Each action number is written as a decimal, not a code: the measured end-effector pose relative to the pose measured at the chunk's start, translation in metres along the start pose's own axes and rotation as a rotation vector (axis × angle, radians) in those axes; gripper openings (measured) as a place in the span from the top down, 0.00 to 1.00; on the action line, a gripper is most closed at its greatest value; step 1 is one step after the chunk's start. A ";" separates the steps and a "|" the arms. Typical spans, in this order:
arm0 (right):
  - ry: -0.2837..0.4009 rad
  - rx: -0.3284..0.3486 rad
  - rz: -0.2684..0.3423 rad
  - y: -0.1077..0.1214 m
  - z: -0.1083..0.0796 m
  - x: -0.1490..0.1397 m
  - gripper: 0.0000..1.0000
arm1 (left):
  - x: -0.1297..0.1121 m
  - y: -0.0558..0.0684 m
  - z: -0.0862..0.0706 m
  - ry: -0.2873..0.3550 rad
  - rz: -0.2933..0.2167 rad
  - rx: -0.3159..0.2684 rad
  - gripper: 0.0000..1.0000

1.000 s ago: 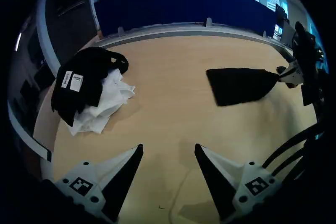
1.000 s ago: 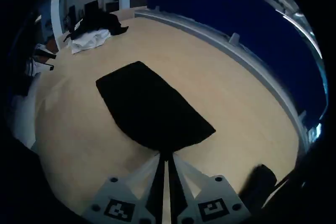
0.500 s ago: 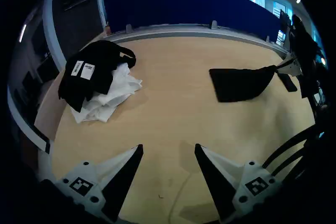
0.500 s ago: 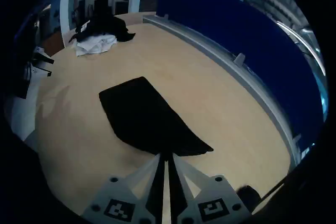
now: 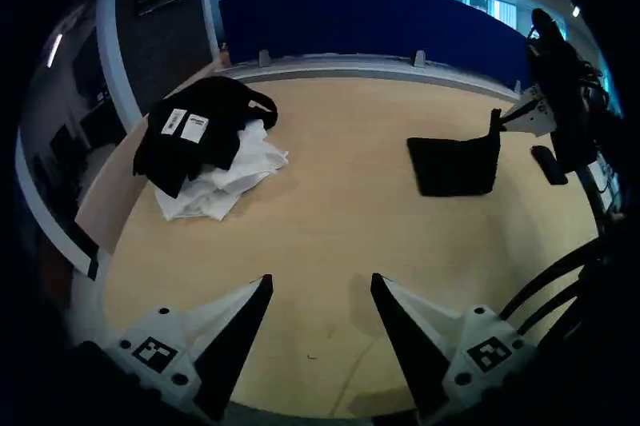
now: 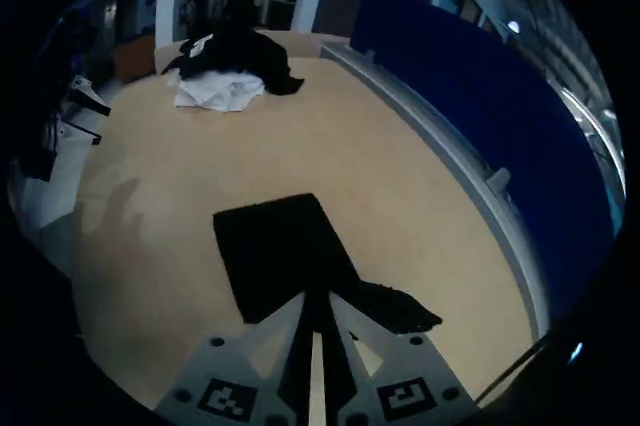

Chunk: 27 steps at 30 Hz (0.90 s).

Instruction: Fold towel

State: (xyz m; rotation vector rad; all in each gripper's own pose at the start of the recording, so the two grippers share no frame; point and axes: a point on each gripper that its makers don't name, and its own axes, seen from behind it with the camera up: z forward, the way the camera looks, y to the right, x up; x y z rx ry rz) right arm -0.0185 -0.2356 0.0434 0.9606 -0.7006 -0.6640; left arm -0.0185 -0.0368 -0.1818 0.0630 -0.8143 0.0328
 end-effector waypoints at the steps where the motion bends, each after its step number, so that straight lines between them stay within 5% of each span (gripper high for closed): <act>1: 0.003 0.014 -0.012 -0.006 0.008 0.007 0.95 | -0.001 -0.001 -0.003 0.002 -0.005 0.005 0.09; 6: 0.010 0.100 -0.037 -0.046 0.058 0.032 0.95 | -0.009 -0.008 -0.016 0.012 -0.032 0.039 0.09; 12: -0.039 0.185 0.047 -0.093 0.121 0.028 0.95 | -0.026 -0.009 -0.028 0.001 -0.076 0.059 0.09; 24: -0.042 0.195 0.083 -0.102 0.123 0.024 0.83 | -0.034 -0.012 -0.031 -0.001 -0.084 0.068 0.09; 26: -0.034 0.192 0.086 -0.102 0.122 0.025 0.73 | -0.033 -0.011 -0.032 0.000 -0.081 0.067 0.09; 27: -0.028 0.191 0.088 -0.102 0.122 0.026 0.58 | -0.032 -0.011 -0.033 0.000 -0.080 0.066 0.09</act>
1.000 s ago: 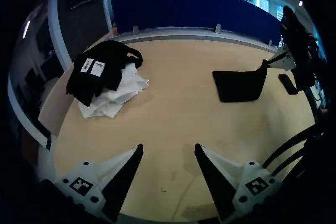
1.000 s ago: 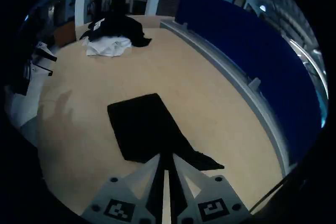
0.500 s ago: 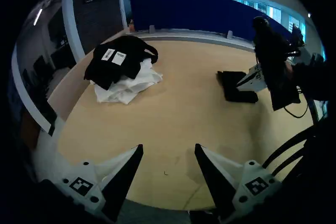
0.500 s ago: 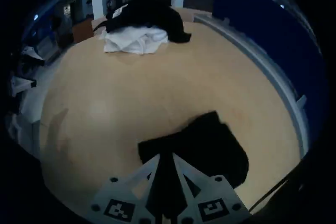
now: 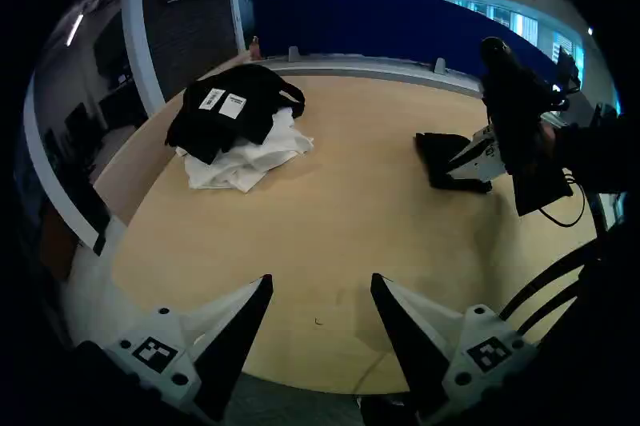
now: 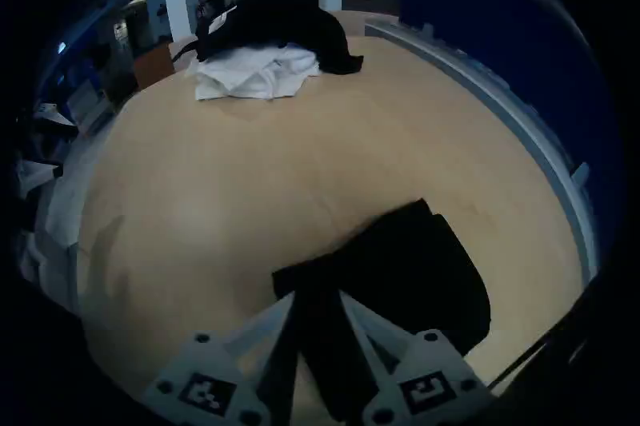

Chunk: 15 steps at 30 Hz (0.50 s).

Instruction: Fold towel

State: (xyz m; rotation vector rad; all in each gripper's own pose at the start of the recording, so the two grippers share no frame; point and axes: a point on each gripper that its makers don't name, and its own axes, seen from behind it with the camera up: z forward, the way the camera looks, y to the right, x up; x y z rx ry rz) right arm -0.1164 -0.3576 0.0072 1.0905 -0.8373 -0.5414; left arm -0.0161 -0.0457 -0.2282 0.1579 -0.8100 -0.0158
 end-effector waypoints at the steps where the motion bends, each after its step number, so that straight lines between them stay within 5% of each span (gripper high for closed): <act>1: 0.005 0.000 0.001 0.000 -0.001 0.001 0.46 | 0.000 0.000 0.000 0.000 0.001 -0.001 0.09; 7: 0.033 -0.008 0.007 0.001 -0.007 0.004 0.17 | 0.001 0.002 -0.001 0.002 0.008 -0.004 0.09; 15: 0.047 -0.036 0.009 0.006 -0.021 0.001 0.08 | 0.000 0.000 0.000 0.003 0.013 -0.005 0.09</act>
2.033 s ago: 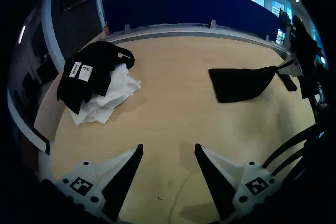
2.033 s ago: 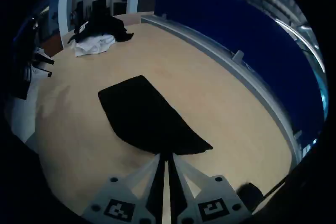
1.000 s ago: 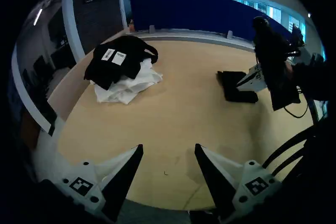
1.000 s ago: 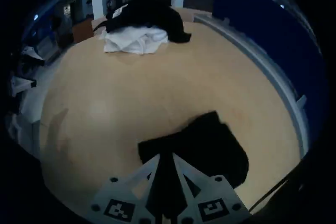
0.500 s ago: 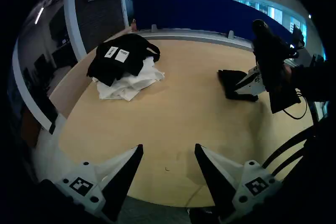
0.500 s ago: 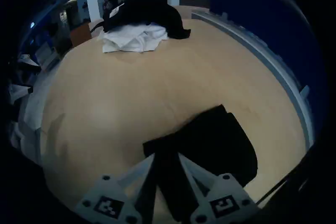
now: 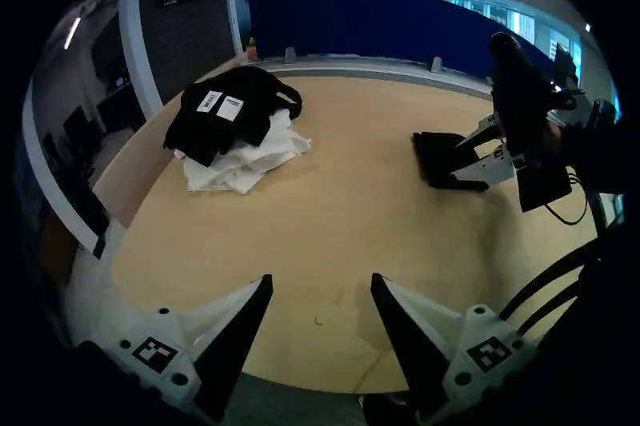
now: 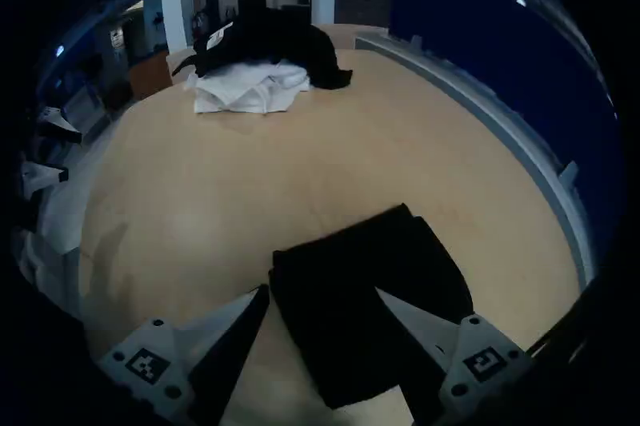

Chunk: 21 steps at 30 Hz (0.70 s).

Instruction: Fold towel

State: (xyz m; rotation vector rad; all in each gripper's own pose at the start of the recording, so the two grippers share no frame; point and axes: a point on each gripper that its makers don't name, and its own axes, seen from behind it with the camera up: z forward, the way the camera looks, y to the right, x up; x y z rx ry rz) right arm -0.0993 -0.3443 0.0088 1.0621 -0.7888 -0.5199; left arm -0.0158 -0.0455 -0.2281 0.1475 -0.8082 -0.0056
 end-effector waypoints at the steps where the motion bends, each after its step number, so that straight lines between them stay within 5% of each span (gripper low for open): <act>1: 0.000 -0.005 0.000 0.001 -0.003 -0.002 0.08 | 0.000 0.000 0.000 0.000 0.000 -0.001 0.09; 14: -0.048 -0.075 0.051 0.020 -0.045 -0.057 0.08 | 0.001 0.005 0.000 0.003 0.012 -0.017 0.09; 21: -0.068 -0.085 0.084 0.019 -0.051 -0.076 0.08 | 0.003 0.009 0.001 0.005 0.017 -0.026 0.09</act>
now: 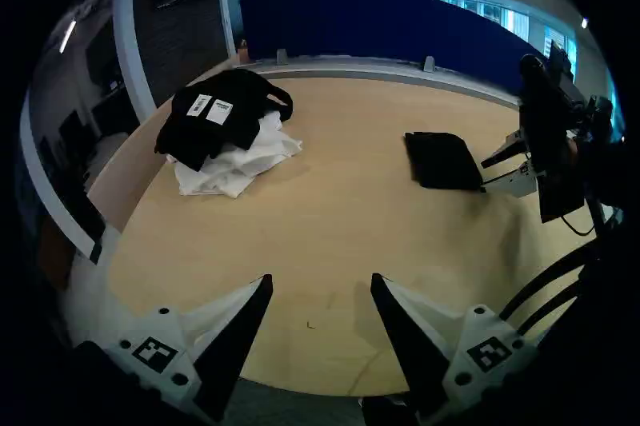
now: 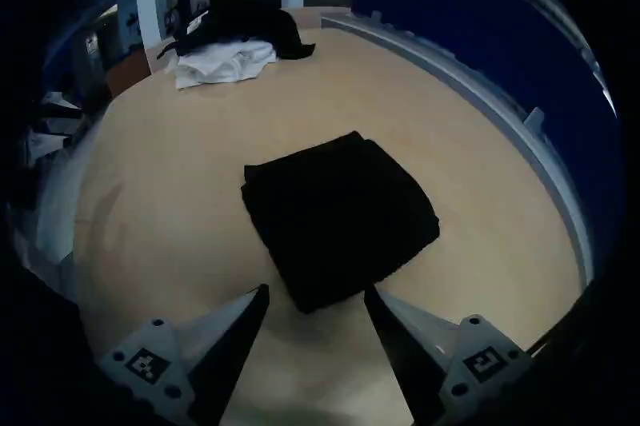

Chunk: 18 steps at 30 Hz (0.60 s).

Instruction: Fold towel

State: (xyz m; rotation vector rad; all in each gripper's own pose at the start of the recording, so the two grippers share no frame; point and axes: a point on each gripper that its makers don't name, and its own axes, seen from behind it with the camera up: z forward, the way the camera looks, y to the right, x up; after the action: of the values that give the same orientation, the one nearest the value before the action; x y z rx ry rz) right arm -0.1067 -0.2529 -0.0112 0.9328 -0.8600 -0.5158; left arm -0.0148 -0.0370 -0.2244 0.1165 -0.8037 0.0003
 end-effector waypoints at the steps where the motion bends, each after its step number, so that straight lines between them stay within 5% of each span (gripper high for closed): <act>1: -0.001 0.000 0.003 0.000 0.000 -0.001 0.08 | 0.000 0.000 0.000 0.001 0.001 0.000 0.09; 5: -0.013 0.016 0.010 -0.005 0.003 -0.007 0.14 | 0.001 0.000 -0.001 0.002 0.004 0.000 0.09; 18: -0.030 0.027 0.055 -0.012 0.007 -0.015 0.63 | -0.002 -0.003 -0.001 0.000 0.000 0.009 0.09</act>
State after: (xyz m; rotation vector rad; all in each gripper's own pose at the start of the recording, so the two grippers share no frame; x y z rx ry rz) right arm -0.1215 -0.2516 -0.0254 0.9257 -0.9192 -0.4725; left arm -0.0154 -0.0402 -0.2265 0.1251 -0.8036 0.0035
